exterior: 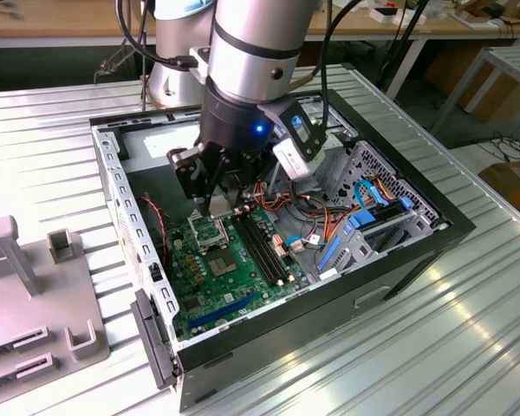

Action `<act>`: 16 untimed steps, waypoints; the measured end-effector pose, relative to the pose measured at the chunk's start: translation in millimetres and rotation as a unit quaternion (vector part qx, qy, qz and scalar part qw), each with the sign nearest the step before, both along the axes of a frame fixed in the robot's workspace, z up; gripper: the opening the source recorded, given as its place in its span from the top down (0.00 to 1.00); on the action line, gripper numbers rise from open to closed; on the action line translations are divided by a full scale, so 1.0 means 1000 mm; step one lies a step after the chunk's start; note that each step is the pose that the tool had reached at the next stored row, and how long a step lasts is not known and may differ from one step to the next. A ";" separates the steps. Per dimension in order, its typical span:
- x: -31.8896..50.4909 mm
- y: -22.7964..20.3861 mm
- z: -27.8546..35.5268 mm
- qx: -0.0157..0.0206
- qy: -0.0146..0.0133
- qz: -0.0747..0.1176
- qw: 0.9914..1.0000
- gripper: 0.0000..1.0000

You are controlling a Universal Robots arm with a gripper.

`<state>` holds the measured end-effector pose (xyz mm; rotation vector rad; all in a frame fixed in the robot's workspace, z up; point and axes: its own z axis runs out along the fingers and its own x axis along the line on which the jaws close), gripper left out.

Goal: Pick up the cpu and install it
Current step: 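Place the cpu into insertion slot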

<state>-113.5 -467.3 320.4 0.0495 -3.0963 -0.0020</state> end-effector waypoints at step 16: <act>0.0023 -0.0005 -0.0022 0.000 0.000 0.000 1.000 0.53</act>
